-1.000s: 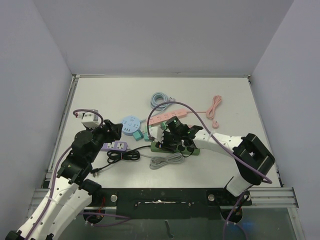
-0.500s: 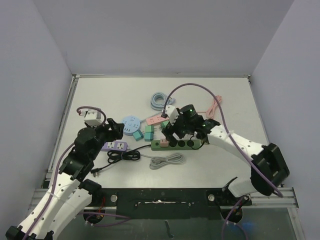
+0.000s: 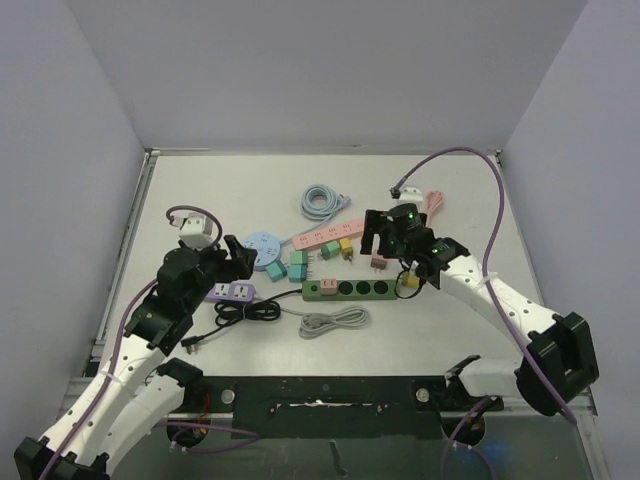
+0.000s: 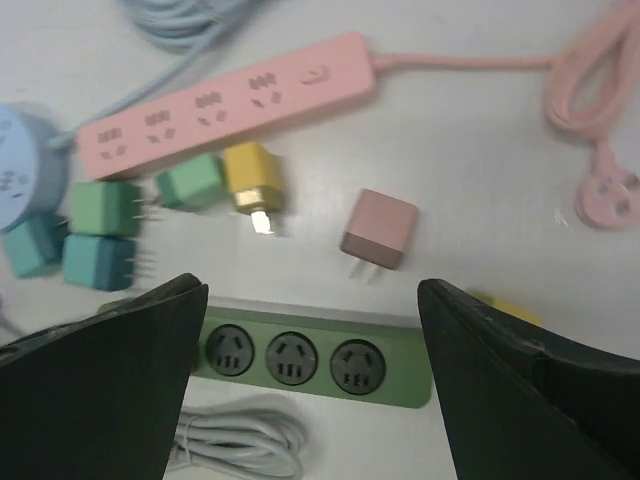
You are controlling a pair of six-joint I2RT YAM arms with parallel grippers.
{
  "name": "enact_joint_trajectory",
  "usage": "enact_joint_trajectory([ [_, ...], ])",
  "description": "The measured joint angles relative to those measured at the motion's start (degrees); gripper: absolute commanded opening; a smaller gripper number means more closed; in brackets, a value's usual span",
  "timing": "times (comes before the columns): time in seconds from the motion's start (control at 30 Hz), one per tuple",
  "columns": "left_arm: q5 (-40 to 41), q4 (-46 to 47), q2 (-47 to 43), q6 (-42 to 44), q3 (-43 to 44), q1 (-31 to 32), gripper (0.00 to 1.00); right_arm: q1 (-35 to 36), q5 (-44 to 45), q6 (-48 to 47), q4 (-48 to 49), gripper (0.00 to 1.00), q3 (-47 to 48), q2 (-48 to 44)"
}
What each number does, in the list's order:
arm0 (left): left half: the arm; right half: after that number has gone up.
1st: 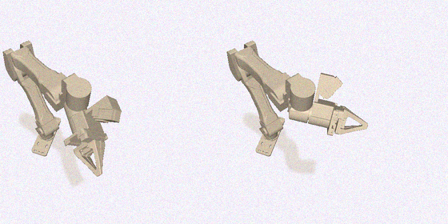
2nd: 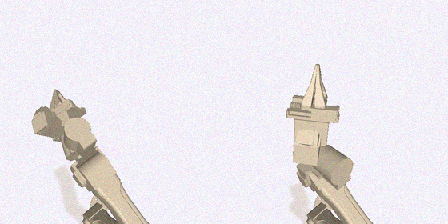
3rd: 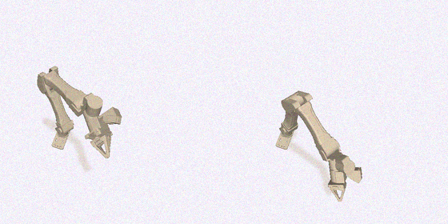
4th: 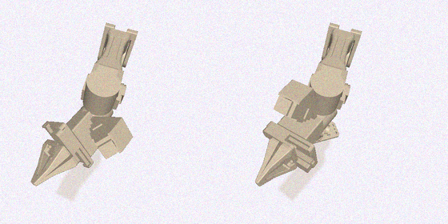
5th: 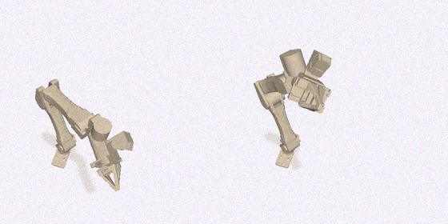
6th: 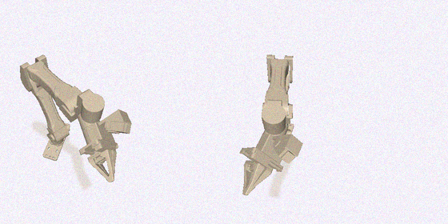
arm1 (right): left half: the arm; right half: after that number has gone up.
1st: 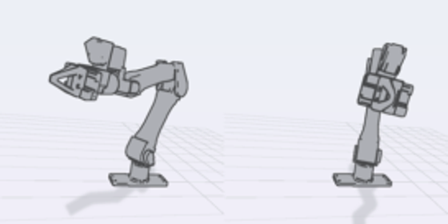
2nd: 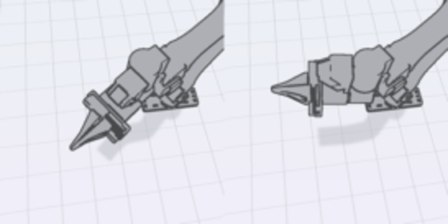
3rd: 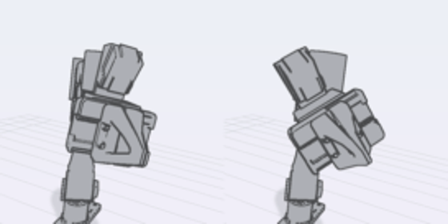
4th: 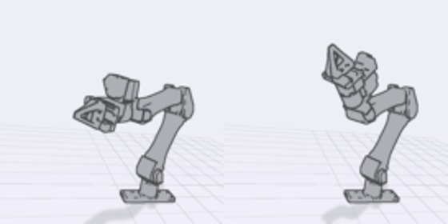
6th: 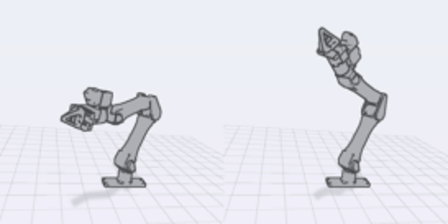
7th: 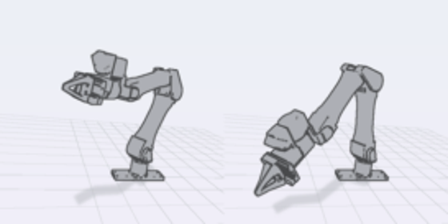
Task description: Insert the plug
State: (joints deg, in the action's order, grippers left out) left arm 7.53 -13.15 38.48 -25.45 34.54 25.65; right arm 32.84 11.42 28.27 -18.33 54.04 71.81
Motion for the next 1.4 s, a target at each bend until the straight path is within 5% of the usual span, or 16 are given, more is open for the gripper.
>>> enact_joint_trajectory([
  [0.27, -3.98, 1.14, 2.14, -1.97, -0.02, -0.24, 0.75, -2.91, 10.12, 12.57, -10.51, 0.85, 0.63, 11.87],
  [0.67, -6.62, 3.93, 2.64, -4.35, -0.76, -0.26, 0.75, -2.93, 10.93, 14.10, -10.82, 0.78, 6.62, 24.57],
  [1.17, -8.68, 4.22, 3.19, -4.59, -1.09, -0.37, 0.75, -4.04, 10.29, 14.01, -7.08, 0.28, 8.44, 30.08],
  [1.4, -12.68, 6.03, 5.68, -6.45, -1.05, -0.52, 0.75, -4.28, 8.04, 11.58, -3.48, 0.28, 5.79, 27.50],
])
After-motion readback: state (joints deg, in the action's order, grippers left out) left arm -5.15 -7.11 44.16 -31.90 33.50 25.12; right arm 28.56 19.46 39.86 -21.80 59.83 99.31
